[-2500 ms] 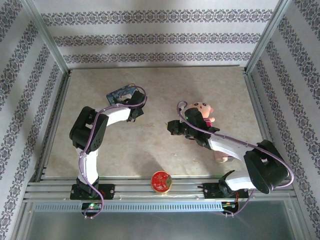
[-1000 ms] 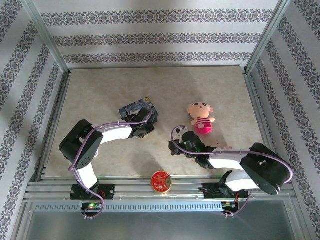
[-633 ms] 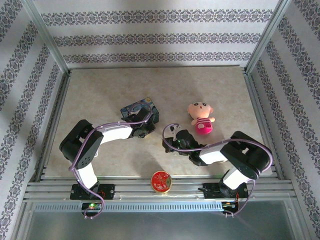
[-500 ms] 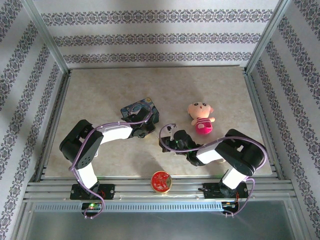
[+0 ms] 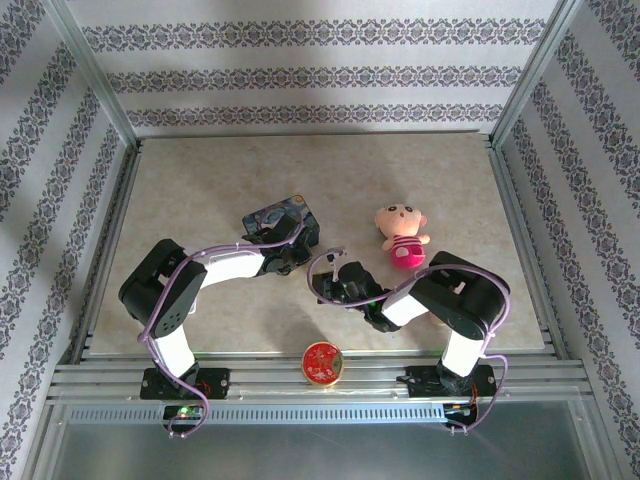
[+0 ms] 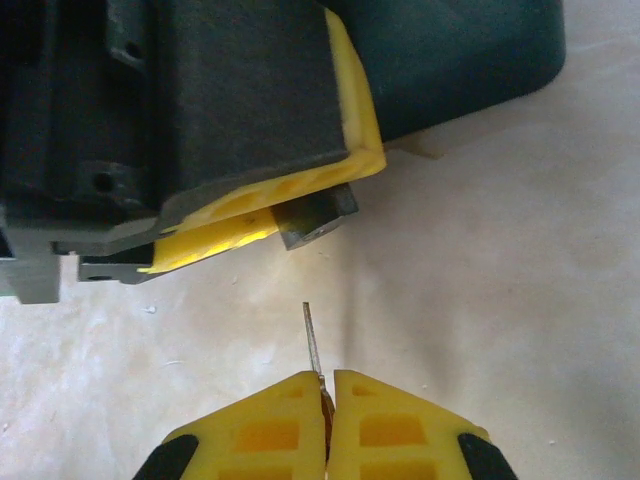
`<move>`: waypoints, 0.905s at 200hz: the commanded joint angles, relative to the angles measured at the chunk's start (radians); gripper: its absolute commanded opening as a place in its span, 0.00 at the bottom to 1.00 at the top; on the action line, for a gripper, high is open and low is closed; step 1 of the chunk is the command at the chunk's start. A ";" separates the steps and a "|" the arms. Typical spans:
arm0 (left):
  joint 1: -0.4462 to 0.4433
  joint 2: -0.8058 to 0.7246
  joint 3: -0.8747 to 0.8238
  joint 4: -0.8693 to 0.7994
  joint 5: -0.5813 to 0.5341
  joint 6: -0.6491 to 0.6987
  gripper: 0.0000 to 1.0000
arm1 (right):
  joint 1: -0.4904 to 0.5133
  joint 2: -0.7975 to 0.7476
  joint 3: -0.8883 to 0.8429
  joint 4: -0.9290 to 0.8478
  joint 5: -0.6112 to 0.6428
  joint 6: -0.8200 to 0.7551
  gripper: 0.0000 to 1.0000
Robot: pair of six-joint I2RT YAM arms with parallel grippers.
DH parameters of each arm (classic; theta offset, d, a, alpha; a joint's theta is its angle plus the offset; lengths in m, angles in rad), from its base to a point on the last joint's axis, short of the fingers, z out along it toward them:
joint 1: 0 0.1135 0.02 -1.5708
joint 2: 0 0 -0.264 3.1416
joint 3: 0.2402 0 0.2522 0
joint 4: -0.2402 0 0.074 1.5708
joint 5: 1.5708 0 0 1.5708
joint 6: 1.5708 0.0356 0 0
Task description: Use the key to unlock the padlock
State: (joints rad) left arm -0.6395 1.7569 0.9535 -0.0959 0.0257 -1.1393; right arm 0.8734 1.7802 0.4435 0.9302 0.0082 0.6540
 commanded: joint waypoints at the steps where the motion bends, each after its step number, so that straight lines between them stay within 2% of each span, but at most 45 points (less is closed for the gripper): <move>1: 0.009 -0.007 -0.005 0.028 0.017 -0.026 0.03 | 0.009 0.024 0.014 0.083 0.050 -0.024 0.00; 181: 0.009 0.004 -0.016 0.059 0.045 -0.048 0.04 | 0.013 0.093 0.054 0.146 0.110 -0.030 0.00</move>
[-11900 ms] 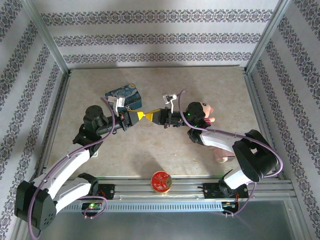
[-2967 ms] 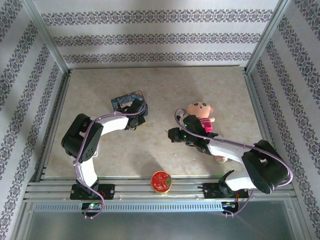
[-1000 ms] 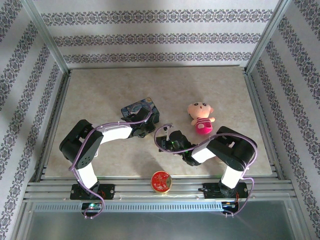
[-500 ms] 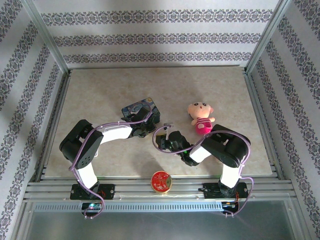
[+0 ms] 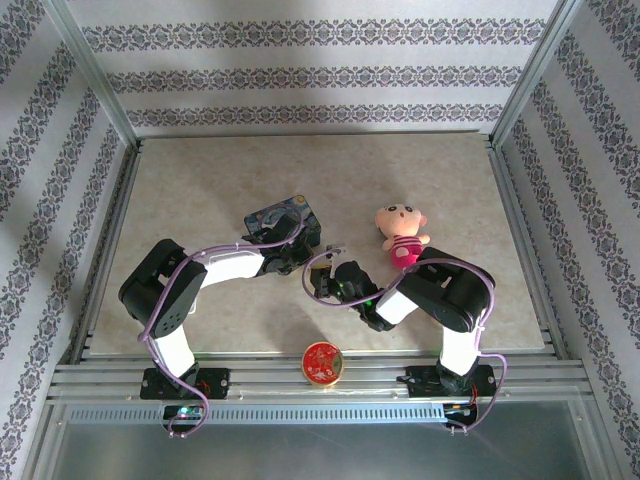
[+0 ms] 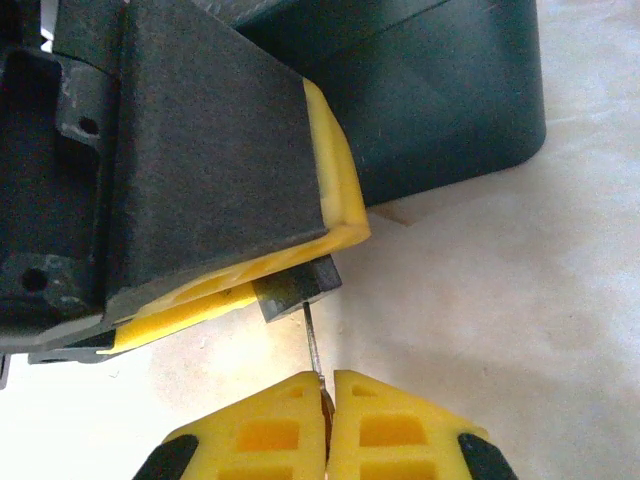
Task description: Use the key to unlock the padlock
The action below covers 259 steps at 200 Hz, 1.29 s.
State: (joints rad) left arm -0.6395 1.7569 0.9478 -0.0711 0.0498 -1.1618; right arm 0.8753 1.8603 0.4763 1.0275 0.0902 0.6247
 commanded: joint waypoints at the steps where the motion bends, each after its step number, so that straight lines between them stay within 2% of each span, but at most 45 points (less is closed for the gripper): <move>1: 0.009 0.004 -0.011 0.033 0.021 -0.025 0.04 | 0.011 0.013 0.021 0.049 0.027 -0.001 0.00; 140: 0.007 0.018 -0.020 0.060 0.063 -0.042 0.04 | 0.001 0.104 0.047 0.207 0.009 0.047 0.00; 217: -0.001 0.022 -0.025 0.080 0.085 -0.056 0.04 | 0.010 0.144 0.042 0.306 0.119 0.120 0.00; 259: -0.002 0.025 -0.034 0.090 0.096 -0.059 0.04 | 0.010 0.153 0.060 0.322 0.101 0.134 0.00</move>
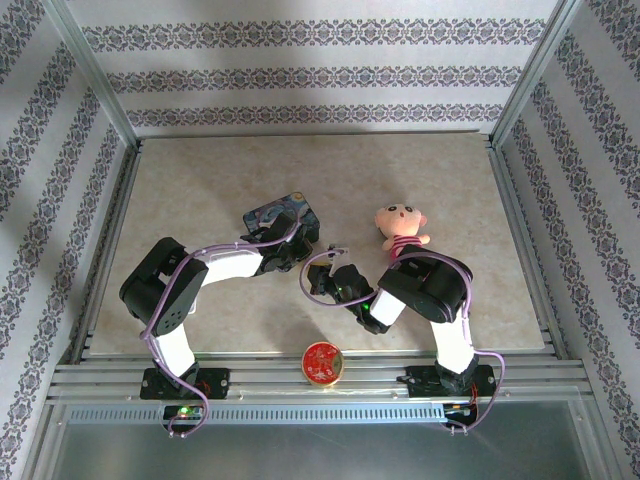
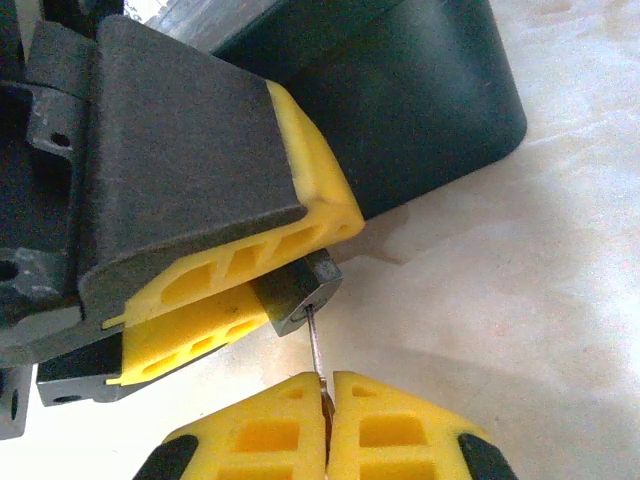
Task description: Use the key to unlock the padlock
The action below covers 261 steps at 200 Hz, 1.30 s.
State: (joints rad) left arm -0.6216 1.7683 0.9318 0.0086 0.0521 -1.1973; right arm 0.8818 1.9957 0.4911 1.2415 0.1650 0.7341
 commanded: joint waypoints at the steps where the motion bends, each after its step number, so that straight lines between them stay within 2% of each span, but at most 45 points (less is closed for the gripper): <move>1: -0.020 0.014 -0.018 0.010 0.094 -0.024 0.04 | 0.003 0.017 0.046 0.109 0.026 0.025 0.00; 63: -0.020 0.015 -0.024 0.034 0.118 -0.039 0.04 | -0.012 0.021 0.031 0.144 0.008 0.018 0.00; 146: -0.021 0.031 -0.034 0.082 0.169 -0.069 0.03 | -0.039 0.025 0.072 0.145 -0.078 0.022 0.00; 214: -0.021 0.017 -0.046 0.116 0.192 -0.104 0.03 | -0.067 -0.008 0.086 0.145 -0.210 -0.065 0.00; 261: -0.021 0.002 -0.066 0.152 0.207 -0.134 0.02 | -0.085 -0.030 0.060 0.145 -0.203 -0.062 0.00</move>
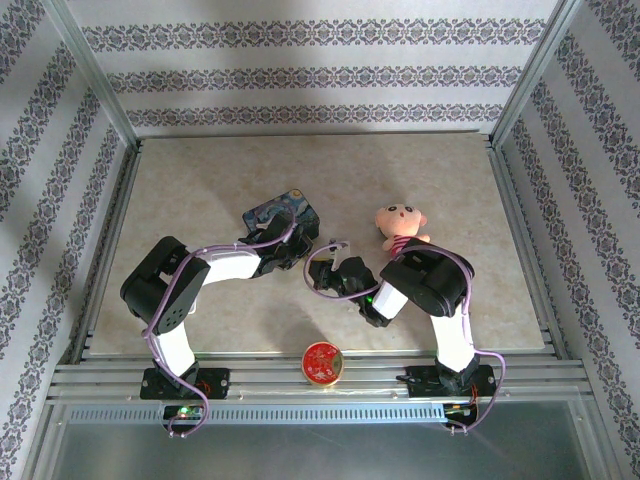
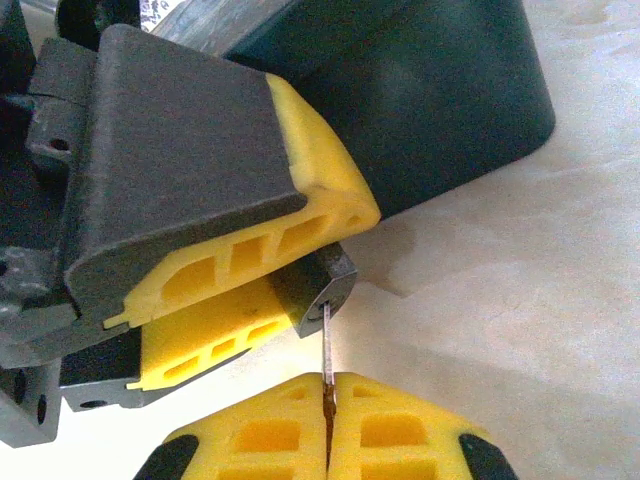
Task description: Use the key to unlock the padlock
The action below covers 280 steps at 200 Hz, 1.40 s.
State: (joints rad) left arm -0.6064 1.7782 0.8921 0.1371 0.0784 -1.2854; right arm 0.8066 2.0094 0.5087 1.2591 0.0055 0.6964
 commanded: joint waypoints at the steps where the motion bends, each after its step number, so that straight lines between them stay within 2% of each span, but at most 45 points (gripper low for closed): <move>1: -0.036 -0.008 -0.027 0.025 0.181 -0.045 0.02 | -0.010 -0.044 0.042 0.128 -0.044 -0.025 0.00; 49: -0.035 -0.022 -0.030 0.009 0.192 -0.020 0.02 | -0.045 -0.088 0.011 0.128 -0.083 -0.040 0.00; 133: -0.035 -0.045 -0.019 -0.022 0.237 -0.011 0.00 | -0.154 -0.092 0.016 0.128 -0.300 0.030 0.00; 181: -0.033 -0.052 -0.022 -0.040 0.230 -0.017 0.00 | -0.198 -0.091 0.013 0.126 -0.346 0.135 0.00; 280: -0.033 -0.039 -0.016 -0.038 0.245 -0.034 0.00 | -0.205 -0.069 0.016 0.126 -0.345 0.247 0.00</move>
State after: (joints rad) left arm -0.6064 1.7542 0.8806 0.1627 0.1505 -1.2953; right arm 0.6235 1.9621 0.4839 1.2415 -0.3840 0.8886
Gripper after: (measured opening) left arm 0.272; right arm 0.042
